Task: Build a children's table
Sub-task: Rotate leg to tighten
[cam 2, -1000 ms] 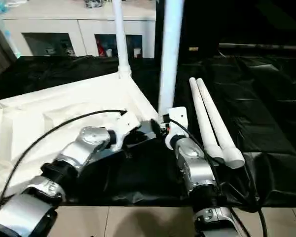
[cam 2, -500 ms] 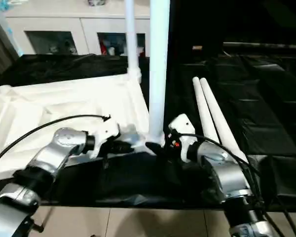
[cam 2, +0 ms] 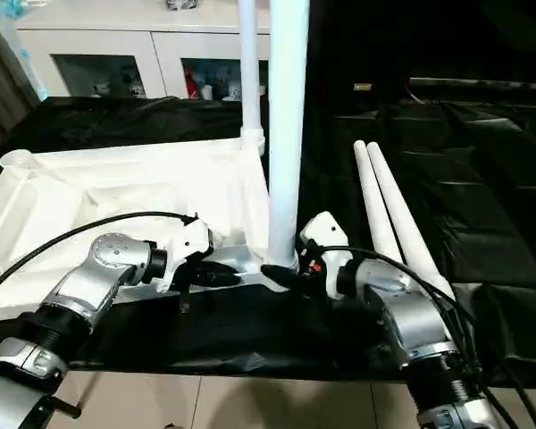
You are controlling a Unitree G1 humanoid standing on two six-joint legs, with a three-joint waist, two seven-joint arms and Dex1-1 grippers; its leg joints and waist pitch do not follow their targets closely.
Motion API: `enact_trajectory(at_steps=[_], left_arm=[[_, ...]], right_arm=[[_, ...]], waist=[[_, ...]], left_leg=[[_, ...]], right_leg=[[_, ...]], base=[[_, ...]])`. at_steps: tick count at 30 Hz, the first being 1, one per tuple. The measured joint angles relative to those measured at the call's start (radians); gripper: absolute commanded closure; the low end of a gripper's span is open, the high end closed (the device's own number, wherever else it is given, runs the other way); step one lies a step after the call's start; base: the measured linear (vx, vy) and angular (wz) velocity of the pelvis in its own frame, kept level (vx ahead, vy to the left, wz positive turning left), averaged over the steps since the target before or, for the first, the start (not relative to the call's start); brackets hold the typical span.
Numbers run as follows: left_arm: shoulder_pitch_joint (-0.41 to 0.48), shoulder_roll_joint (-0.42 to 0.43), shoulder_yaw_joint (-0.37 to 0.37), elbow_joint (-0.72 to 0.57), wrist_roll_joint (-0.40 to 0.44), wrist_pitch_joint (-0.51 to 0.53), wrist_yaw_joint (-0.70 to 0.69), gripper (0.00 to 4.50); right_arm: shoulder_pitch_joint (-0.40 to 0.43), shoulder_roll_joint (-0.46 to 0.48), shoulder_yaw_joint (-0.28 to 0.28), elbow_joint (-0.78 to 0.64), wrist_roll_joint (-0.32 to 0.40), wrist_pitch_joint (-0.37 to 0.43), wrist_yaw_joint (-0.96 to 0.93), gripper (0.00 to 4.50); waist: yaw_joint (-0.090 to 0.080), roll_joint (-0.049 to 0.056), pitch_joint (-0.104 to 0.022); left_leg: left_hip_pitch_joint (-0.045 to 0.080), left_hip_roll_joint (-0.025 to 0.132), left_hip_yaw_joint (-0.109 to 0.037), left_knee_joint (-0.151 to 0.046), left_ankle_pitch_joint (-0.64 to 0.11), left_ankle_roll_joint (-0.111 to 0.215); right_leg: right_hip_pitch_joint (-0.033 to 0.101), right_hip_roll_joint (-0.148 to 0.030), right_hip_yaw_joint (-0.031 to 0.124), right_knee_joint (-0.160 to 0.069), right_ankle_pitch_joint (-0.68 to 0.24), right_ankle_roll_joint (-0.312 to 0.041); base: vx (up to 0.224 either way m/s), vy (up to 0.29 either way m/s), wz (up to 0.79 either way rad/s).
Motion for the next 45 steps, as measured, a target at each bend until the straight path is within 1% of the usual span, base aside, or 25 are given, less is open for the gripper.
enact_trajectory(at_steps=[4, 8, 9, 12, 15, 17, 18, 21, 22, 24, 25, 27, 29, 30, 32, 33, 35, 37, 39, 42, 43, 45], left_arm=[[0.000, 0.001, 0.000, 0.000, 0.000, 0.001, -0.001, 4.50], [0.000, 0.002, 0.000, 0.000, 0.000, 0.002, -0.001, 4.50], [0.000, -0.002, 0.001, 0.001, 0.001, 0.005, 0.010, 4.50], [-0.015, -0.019, 0.003, 0.027, 0.012, 0.008, 0.065, 4.50], [-0.067, -0.089, 0.003, 0.105, 0.055, 0.012, 0.201, 4.50], [-0.103, -0.151, 0.005, 0.155, 0.071, 0.041, 0.298, 4.50], [-0.115, -0.164, 0.006, 0.169, 0.076, 0.052, 0.332, 4.50], [-0.128, -0.200, 0.009, 0.190, 0.080, 0.072, 0.388, 4.50], [-0.139, -0.217, 0.010, 0.213, 0.082, 0.068, 0.414, 4.50], [-0.155, -0.242, 0.011, 0.244, 0.095, 0.061, 0.455, 4.50], [-0.163, -0.258, 0.011, 0.261, 0.101, 0.054, 0.474, 4.50], [-0.166, -0.264, 0.010, 0.275, 0.109, 0.038, 0.484, 4.50], [-0.167, -0.265, 0.010, 0.279, 0.113, 0.029, 0.484, 4.50], [-0.168, -0.266, 0.010, 0.279, 0.115, 0.027, 0.484, 4.50], [-0.168, -0.265, 0.008, 0.280, 0.117, 0.019, 0.480, 4.50], [-0.168, -0.265, 0.008, 0.280, 0.117, 0.018, 0.479, 4.50], [-0.169, -0.262, 0.007, 0.287, 0.118, 0.000, 0.475, 4.50], [-0.169, -0.262, 0.007, 0.289, 0.117, -0.014, 0.464, 4.50], [-0.173, -0.262, 0.006, 0.302, 0.118, -0.037, 0.459, 4.50], [-0.176, -0.261, 0.005, 0.313, 0.120, -0.066, 0.458, 4.50], [-0.177, -0.261, 0.005, 0.315, 0.120, -0.070, 0.458, 4.22], [-0.179, -0.264, 0.013, 0.318, 0.113, -0.079, 0.453, 4.22]], right_arm=[[0.000, 0.000, 0.000, -0.003, 0.000, 0.004, 0.000, 1.74], [0.004, 0.005, -0.001, -0.007, 0.000, 0.007, -0.010, 1.75], [0.008, 0.018, -0.004, -0.007, 0.000, 0.007, -0.029, 1.75], [0.017, 0.069, -0.031, 0.009, -0.010, 0.001, -0.127, 1.75], [0.001, 0.165, -0.087, 0.054, -0.037, 0.009, -0.324, 1.76], [-0.024, 0.241, -0.125, 0.097, -0.054, 0.007, -0.475, 1.76], [-0.034, 0.260, -0.140, 0.110, -0.067, 0.006, -0.533, 1.76], [-0.052, 0.296, -0.150, 0.141, -0.075, -0.008, -0.622, 1.76], [-0.069, 0.324, -0.158, 0.178, -0.081, -0.033, -0.670, 1.76], [-0.092, 0.346, -0.165, 0.226, -0.097, -0.068, -0.736, 1.76], [-0.100, 0.352, -0.168, 0.247, -0.107, -0.087, -0.764, 1.76], [-0.101, 0.360, -0.174, 0.258, -0.114, -0.101, -0.779, 1.76], [-0.101, 0.364, -0.179, 0.259, -0.114, -0.106, -0.782, 1.76], [-0.101, 0.364, -0.180, 0.260, -0.114, -0.108, -0.783, 1.41], [-0.101, 0.366, -0.186, 0.259, -0.113, -0.114, -0.782, 1.41], [-0.101, 0.367, -0.188, 0.259, -0.113, -0.117, -0.782, 1.04], [-0.098, 0.365, -0.195, 0.260, -0.113, -0.131, -0.783, 1.01], [-0.096, 0.362, -0.199, 0.261, -0.112, -0.133, -0.785, 0.79], [-0.092, 0.356, -0.200, 0.254, -0.110, -0.137, -0.783, 0.79], [-0.077, 0.334, -0.207, 0.205, -0.100, -0.142, -0.770, 0.79], [-0.075, 0.329, -0.209, 0.195, -0.098, -0.141, -0.763, 0.71], [-0.048, 0.319, -0.211, 0.139, -0.085, -0.131, -0.746, 0.71]], waist=[[0.000, 0.000, 0.000], [0.000, 0.000, 0.000], [0.000, 0.000, 0.000], [-0.002, -0.001, 0.000], [-0.003, -0.003, -0.001], [-0.005, -0.003, -0.001], [-0.006, -0.003, -0.001], [-0.005, -0.002, -0.002], [-0.006, -0.002, -0.002], [-0.006, -0.002, -0.002], [-0.005, -0.002, -0.002], [-0.005, -0.001, -0.002], [-0.005, 0.000, -0.003], [-0.005, 0.000, -0.003], [-0.005, 0.000, -0.003], [-0.005, 0.000, -0.002], [-0.004, 0.001, -0.002], [0.000, 0.005, -0.001], [0.003, 0.007, -0.002], [0.006, 0.011, 0.000], [0.006, 0.012, -0.001], [0.008, 0.013, 0.000]], left_leg=[[0.000, 0.000, 0.000, 0.000, 0.000, 0.000], [0.000, 0.000, 0.000, 0.000, 0.000, 0.001], [0.000, 0.000, 0.000, 0.000, 0.000, 0.001], [0.001, 0.000, 0.000, 0.001, -0.001, -0.002], [0.004, 0.000, 0.000, 0.002, -0.001, -0.002], [0.004, -0.001, 0.000, 0.002, -0.001, -0.002], [0.005, -0.001, 0.000, 0.002, -0.001, -0.002], [0.005, -0.001, 0.000, 0.002, -0.001, -0.002], [0.007, -0.001, 0.000, 0.001, -0.001, -0.002], [0.010, -0.001, 0.000, 0.001, -0.001, -0.002], [0.012, -0.001, 0.000, -0.001, -0.001, -0.002], [0.014, -0.001, 0.000, -0.005, -0.001, -0.002], [0.014, -0.002, 0.000, -0.007, -0.001, -0.002], [0.013, -0.002, 0.000, -0.007, -0.001, -0.002], [0.013, -0.002, 0.000, -0.007, -0.001, -0.002], [0.013, -0.002, 0.000, -0.007, -0.001, -0.002], [0.013, -0.002, 0.000, -0.009, -0.001, -0.002], [0.013, -0.002, 0.000, -0.012, -0.001, -0.002], [0.012, -0.002, 0.000, -0.014, -0.001, -0.002], [0.010, -0.002, 0.000, -0.015, -0.001, -0.001], [0.010, -0.002, 0.000, -0.015, 0.000, -0.001], [0.009, -0.002, 0.000, -0.014, 0.000, 0.000]], right_leg=[[0.000, 0.000, 0.000, 0.000, 0.000, 0.000], [0.000, 0.000, 0.000, 0.000, 0.000, 0.000], [0.000, 0.000, 0.000, 0.000, 0.000, 0.000], [0.002, 0.000, 0.000, 0.000, 0.001, -0.001], [0.004, 0.000, 0.000, 0.000, 0.000, 0.001], [0.005, 0.000, 0.001, -0.001, -0.001, 0.002], [0.006, 0.000, 0.001, -0.001, -0.001, 0.003], [0.008, 0.000, 0.001, -0.001, -0.001, 0.003], [0.010, 0.000, 0.001, -0.001, -0.001, 0.004], [0.012, 0.000, 0.000, -0.002, -0.002, 0.004], [0.014, 0.000, 0.000, -0.005, -0.002, 0.004], [0.018, 0.000, 0.000, -0.011, -0.002, 0.004], [0.020, 0.000, 0.000, -0.015, -0.001, 0.005], [0.020, 0.000, 0.000, -0.015, -0.001, 0.004], [0.020, 0.000, 0.000, -0.015, 0.000, 0.004], [0.020, 0.000, 0.000, -0.015, 0.001, 0.004], [0.019, 0.000, 0.000, -0.014, 0.003, 0.006], [0.019, 0.000, 0.000, -0.015, 0.002, 0.006], [0.018, 0.000, 0.000, -0.015, 0.003, 0.005], [0.018, 0.000, 0.000, -0.015, 0.003, 0.004], [0.018, 0.000, 0.000, -0.015, 0.003, 0.005], [0.017, -0.001, 0.000, -0.015, 0.002, 0.006]], base=[[0.000, 0.000, 0.00], [0.000, 0.000, 0.00], [0.000, 0.000, 0.00], [0.000, 0.000, 0.00], [0.000, 0.000, 0.00], [0.000, 0.000, 0.00], [0.000, 0.000, 0.00], [0.000, 0.000, 0.00], [0.000, 0.000, 0.00], [0.000, 0.000, 0.00], [0.000, 0.000, 0.00], [0.000, 0.000, 0.00], [0.000, 0.000, 0.00], [0.000, 0.000, 0.00], [0.000, 0.000, 0.00], [0.000, 0.000, 0.00], [0.000, 0.000, 0.00], [0.000, 0.000, 0.00], [0.000, 0.000, 0.00], [0.000, 0.000, 0.00], [0.000, 0.000, 0.00], [0.000, 0.000, 0.00]])
